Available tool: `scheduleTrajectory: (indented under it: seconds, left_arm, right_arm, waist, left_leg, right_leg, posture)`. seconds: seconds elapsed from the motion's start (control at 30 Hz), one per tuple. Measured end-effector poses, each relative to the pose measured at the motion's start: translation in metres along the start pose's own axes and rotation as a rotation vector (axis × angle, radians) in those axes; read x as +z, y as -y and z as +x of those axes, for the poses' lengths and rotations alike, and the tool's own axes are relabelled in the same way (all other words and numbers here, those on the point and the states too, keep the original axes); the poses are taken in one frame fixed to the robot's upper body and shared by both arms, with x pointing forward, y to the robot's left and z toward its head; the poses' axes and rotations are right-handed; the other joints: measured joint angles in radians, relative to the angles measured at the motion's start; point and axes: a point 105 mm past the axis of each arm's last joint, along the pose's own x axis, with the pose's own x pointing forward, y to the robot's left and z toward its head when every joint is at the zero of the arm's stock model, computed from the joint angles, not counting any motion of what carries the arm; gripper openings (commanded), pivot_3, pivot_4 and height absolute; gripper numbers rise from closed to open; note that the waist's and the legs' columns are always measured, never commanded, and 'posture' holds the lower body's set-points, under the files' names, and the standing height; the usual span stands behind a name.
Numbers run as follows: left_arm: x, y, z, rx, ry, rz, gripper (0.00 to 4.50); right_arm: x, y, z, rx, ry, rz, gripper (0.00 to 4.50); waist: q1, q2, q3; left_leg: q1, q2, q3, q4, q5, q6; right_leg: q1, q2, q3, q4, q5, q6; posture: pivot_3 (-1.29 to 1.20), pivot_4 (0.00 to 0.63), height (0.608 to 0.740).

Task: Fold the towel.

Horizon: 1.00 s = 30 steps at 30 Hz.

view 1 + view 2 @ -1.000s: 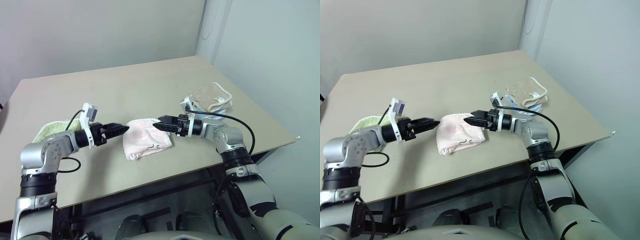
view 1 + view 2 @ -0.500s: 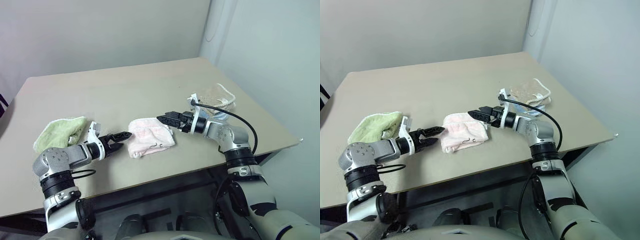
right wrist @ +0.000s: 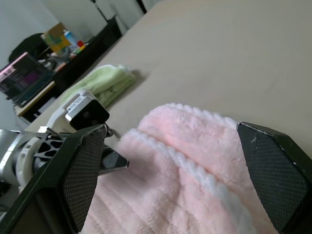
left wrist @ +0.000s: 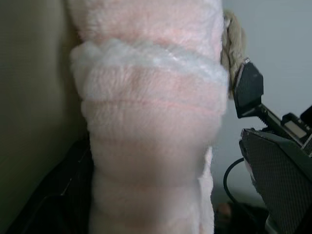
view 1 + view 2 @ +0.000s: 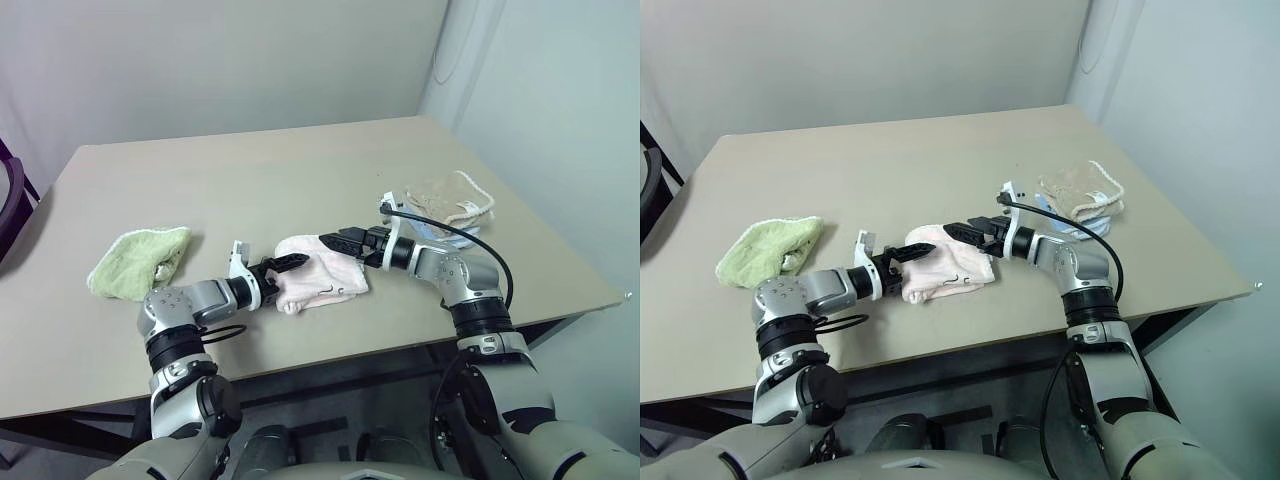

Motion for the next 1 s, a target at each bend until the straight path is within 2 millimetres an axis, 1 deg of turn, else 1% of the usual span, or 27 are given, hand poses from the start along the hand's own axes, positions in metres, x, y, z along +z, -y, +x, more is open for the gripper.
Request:
scheduleTrajectory:
  seconds: [0.03,0.13,0.3,0.47,0.5,0.53,0.7,0.73,0.8,0.87,0.93,1.0]
  left_arm:
    - [-0.001,0.001,0.004,0.000,-0.010,0.007,4.47]
    - [-0.001,0.000,0.010,0.016,-0.026,0.046,3.88]
    - [-0.007,-0.005,0.014,0.035,-0.050,0.069,2.13]
    - [-0.009,-0.002,0.016,0.012,-0.050,0.062,0.43]
    - [-0.008,-0.001,0.015,0.004,-0.045,0.066,0.18]
    - [-0.008,-0.001,0.013,0.001,-0.044,0.071,0.07]
    - [-0.009,0.001,0.007,-0.038,-0.031,0.053,0.06]
    - [-0.009,0.002,0.006,-0.037,-0.025,0.068,0.06]
    - [-0.010,0.005,-0.001,-0.017,-0.025,0.159,0.06]
    - [-0.008,0.019,-0.011,-0.036,-0.009,0.258,0.06]
    - [-0.001,0.043,-0.019,-0.100,0.032,0.328,0.06]
    - [0.016,0.070,-0.031,-0.148,0.126,0.375,0.06]
  right_arm:
    - [-0.001,0.002,-0.002,-0.010,-0.004,-0.002,4.49]
    - [-0.002,0.008,-0.007,-0.039,-0.013,-0.006,4.50]
    - [-0.002,0.013,-0.011,-0.063,-0.010,-0.005,4.50]
    - [0.002,0.018,-0.017,-0.082,0.015,0.012,4.50]
    - [0.002,0.020,-0.018,-0.086,0.015,0.017,4.50]
    - [0.001,0.021,-0.018,-0.091,0.014,0.022,4.50]
    - [-0.001,0.024,-0.020,-0.098,0.016,0.033,4.50]
    - [-0.001,0.024,-0.020,-0.098,0.017,0.033,4.50]
    - [-0.002,0.025,-0.020,-0.100,0.020,0.035,4.50]
    - [-0.004,0.027,-0.021,-0.106,0.023,0.040,4.50]
    - [-0.006,0.031,-0.022,-0.116,0.030,0.056,4.50]
    - [-0.010,0.034,-0.021,-0.122,0.035,0.072,4.50]
  waist:
    - [0.000,0.000,0.000]
    - [0.000,0.000,0.000]
    - [-0.006,0.000,0.000]
    - [-0.009,0.000,0.000]
    - [-0.009,0.000,0.000]
    - [-0.009,0.000,0.000]
    - [-0.015,0.000,0.000]
    - [-0.016,0.000,0.000]
    - [-0.023,0.000,0.001]
    - [-0.031,-0.001,0.001]
    - [-0.034,-0.001,0.002]
    - [-0.037,-0.001,0.002]
  left_leg:
    - [0.000,0.000,0.000,0.000,0.000,0.000]
    - [0.000,0.000,0.000,0.001,0.000,0.000]
    - [-0.001,0.000,0.000,0.001,0.000,0.000]
    - [-0.007,0.001,0.000,0.001,0.001,0.002]
    - [-0.007,0.001,0.000,0.001,0.002,0.003]
    - [-0.007,0.002,0.000,0.001,0.002,0.003]
    - [-0.007,0.002,0.000,0.001,0.002,0.003]
    - [-0.007,0.002,0.000,0.001,0.002,0.003]
    - [-0.008,0.002,0.000,0.001,0.002,0.003]
    - [-0.008,0.002,0.000,0.001,0.002,0.003]
    - [-0.009,0.002,0.000,0.002,0.002,0.003]
    - [-0.008,0.003,0.000,0.002,0.002,0.003]
  right_leg:
    - [0.000,0.000,0.000,0.000,0.000,0.000]
    - [0.001,0.000,0.000,0.000,0.000,0.000]
    - [0.001,0.000,0.000,0.000,0.001,0.002]
    - [-0.005,0.001,0.000,0.001,0.001,0.002]
    - [-0.005,0.002,0.000,0.001,0.001,0.003]
    - [-0.005,0.002,0.000,0.001,0.000,0.003]
    - [-0.005,0.002,0.000,0.001,0.000,0.003]
    - [-0.005,0.002,0.000,0.001,0.000,0.003]
    - [-0.005,0.003,0.000,0.001,0.000,0.003]
    - [-0.006,0.003,0.000,0.001,0.000,0.003]
    - [-0.006,0.003,0.000,0.001,0.000,0.003]
    - [-0.006,0.004,0.000,0.002,0.000,0.003]
  posture:
    - [0.00,0.000,0.740]
    - [0.00,0.000,0.740]
    - [0.00,0.000,0.740]
    - [0.00,0.000,0.740]
    - [0.00,0.000,0.740]
    - [0.00,0.000,0.740]
    - [0.00,0.000,0.740]
    - [0.00,0.000,0.740]
    - [0.00,0.000,0.740]
    - [0.00,0.000,0.740]
    - [0.00,0.000,0.740]
    - [0.00,0.000,0.740]
